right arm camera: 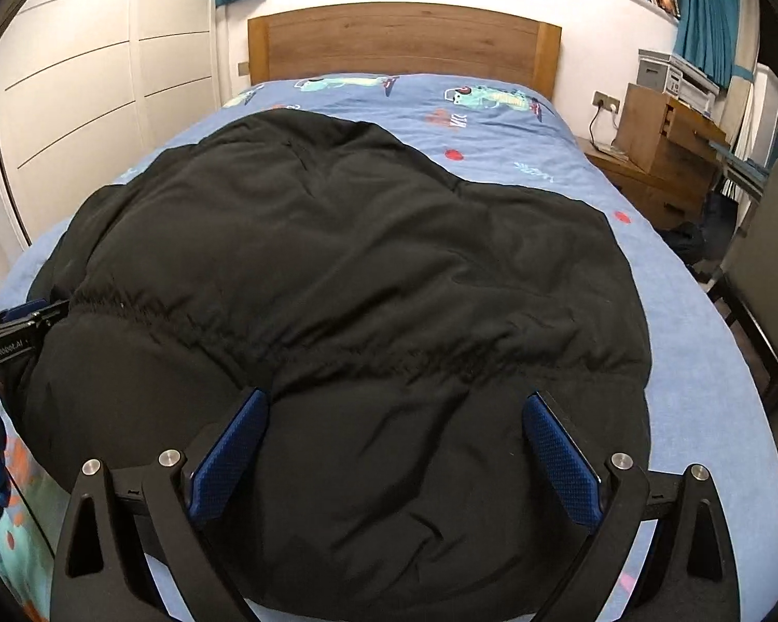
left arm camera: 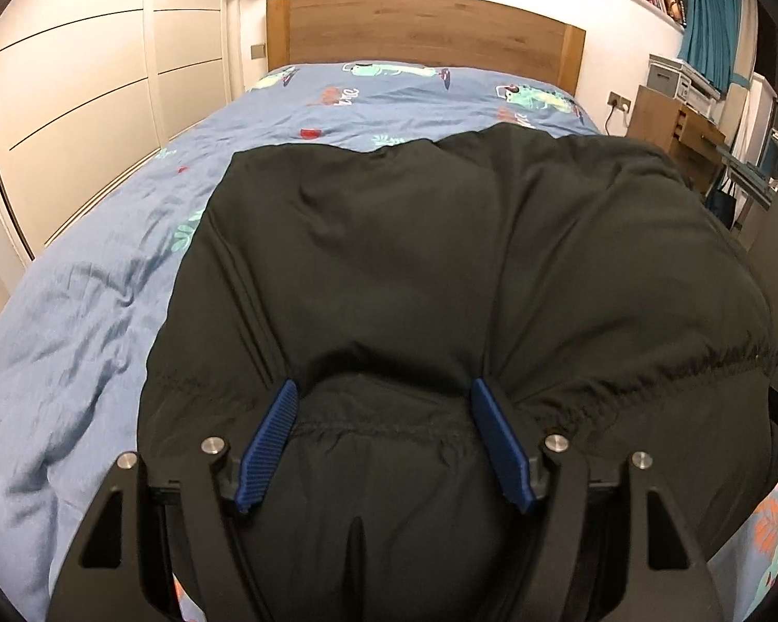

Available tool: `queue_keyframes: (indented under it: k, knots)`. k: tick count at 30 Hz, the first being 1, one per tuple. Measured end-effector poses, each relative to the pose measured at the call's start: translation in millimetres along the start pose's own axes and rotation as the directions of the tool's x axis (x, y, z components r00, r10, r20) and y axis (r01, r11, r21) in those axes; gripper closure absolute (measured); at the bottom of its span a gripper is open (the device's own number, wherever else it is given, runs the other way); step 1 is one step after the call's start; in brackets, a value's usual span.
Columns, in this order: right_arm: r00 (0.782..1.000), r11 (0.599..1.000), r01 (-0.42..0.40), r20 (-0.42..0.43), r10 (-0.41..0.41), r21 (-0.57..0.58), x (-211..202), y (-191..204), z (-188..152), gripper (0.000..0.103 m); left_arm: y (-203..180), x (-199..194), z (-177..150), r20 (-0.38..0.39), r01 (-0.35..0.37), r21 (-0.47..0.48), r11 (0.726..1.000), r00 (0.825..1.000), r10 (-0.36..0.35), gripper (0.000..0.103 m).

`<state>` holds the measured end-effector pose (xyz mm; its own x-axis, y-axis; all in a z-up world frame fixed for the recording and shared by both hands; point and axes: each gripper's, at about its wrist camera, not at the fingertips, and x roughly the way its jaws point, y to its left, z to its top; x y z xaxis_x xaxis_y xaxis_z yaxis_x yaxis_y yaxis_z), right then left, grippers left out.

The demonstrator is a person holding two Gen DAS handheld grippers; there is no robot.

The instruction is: Fold large clothes

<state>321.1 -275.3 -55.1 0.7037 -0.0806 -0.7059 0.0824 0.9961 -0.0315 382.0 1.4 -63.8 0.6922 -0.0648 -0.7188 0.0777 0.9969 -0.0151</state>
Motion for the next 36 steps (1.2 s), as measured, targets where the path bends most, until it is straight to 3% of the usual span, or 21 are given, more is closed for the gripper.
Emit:
queue_keyframes:
  k: [5,12,18,23,36]
  knots:
    - [1.000,1.000,0.019,-0.002,-0.019,-0.017,-1,-5,-5,0.005,-5,4,-4,0.010,-0.020,0.015,1.000,1.000,0.020,0.034]
    - [0.999,0.999,0.039,-0.020,-0.039,-0.002,1,-22,-11,0.005,3,5,-6,0.006,0.020,0.010,1.000,1.000,-0.020,0.034]
    - [0.996,0.997,0.078,-0.047,-0.078,0.003,0,-32,-15,0.005,1,-1,-7,0.001,0.010,0.034,0.999,1.000,-0.010,0.034]
    - [0.992,0.994,0.110,-0.067,-0.109,0.005,-5,-38,-19,0.005,14,-10,-9,-0.008,0.053,-0.025,0.998,0.999,-0.053,0.034]
    - [0.986,0.988,0.153,-0.066,-0.153,-0.006,-20,-32,-16,0.005,53,-32,-14,-0.033,0.067,-0.089,0.994,0.997,-0.070,0.034]
